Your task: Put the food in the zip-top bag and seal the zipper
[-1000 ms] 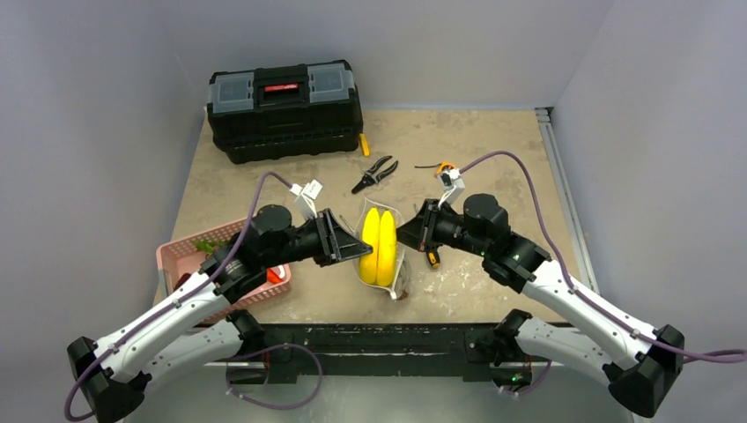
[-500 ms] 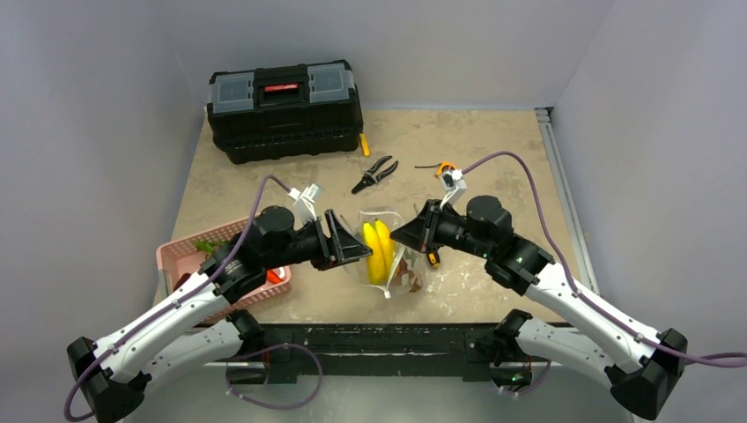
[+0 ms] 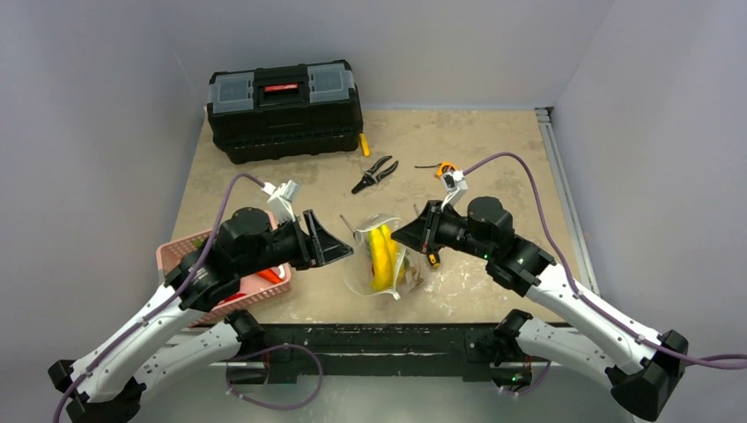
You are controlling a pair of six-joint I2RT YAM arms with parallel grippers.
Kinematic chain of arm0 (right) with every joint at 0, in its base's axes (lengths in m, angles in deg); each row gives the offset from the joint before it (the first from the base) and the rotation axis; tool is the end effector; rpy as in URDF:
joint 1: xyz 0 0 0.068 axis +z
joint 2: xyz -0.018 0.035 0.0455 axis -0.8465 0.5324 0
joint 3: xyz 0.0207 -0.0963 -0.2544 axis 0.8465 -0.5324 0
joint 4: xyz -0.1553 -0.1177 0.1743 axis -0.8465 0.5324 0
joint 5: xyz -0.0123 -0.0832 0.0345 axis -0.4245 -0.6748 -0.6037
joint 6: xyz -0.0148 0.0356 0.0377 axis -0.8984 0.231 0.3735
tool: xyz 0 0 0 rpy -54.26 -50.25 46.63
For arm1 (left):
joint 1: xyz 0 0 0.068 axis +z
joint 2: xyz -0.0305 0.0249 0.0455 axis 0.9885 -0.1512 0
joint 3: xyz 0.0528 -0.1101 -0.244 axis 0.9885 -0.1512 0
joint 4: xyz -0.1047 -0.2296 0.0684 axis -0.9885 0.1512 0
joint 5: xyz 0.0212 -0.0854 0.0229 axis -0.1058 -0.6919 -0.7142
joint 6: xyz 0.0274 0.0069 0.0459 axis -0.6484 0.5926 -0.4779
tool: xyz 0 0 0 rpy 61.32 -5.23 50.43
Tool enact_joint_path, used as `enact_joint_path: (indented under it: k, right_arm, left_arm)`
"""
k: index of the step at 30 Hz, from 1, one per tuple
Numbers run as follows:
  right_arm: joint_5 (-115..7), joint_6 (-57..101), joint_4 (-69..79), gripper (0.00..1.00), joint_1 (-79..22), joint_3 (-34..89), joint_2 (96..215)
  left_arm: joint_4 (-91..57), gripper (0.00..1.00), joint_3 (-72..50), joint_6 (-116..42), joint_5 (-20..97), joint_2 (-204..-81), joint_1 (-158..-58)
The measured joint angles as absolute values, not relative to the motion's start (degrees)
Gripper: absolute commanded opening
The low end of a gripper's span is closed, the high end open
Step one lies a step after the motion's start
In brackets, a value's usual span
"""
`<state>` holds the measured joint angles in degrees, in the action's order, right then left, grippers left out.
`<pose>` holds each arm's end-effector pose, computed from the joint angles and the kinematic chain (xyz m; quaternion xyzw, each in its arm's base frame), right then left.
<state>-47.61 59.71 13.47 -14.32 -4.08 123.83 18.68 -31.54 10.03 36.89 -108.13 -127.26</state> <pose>0.1408 0.1460 0.3238 -0.0716 0.7836 0.4940 0.3699 0.0994 -0.1118 0.3481 -0.0423 0.8299 -0.4805 0.2803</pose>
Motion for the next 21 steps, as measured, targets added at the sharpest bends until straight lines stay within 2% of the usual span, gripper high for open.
enact_joint_path:
  k: [6, 12, 18, 21]
  right_arm:
    - [-47.6, 59.7, 13.6, 0.0, -14.3, -4.1, 123.8]
    - [-47.6, 59.7, 13.7, 0.0, -14.3, -4.1, 123.8]
    - [-47.6, 59.7, 13.7, 0.0, -14.3, -4.1, 123.8]
    - [-47.6, 59.7, 13.8, 0.0, -14.3, -4.1, 123.8]
  left_arm:
    - [21.1, 0.58, -32.0, 8.4, 35.9, -108.1, -127.3]
    - [19.4, 0.55, -40.4, 10.6, 31.3, -111.3, -127.8]
    - [17.3, 0.35, -43.6, 12.0, 28.9, -114.2, -128.4]
    - [16.0, 0.18, -43.0, 12.0, 28.1, -115.5, -128.5]
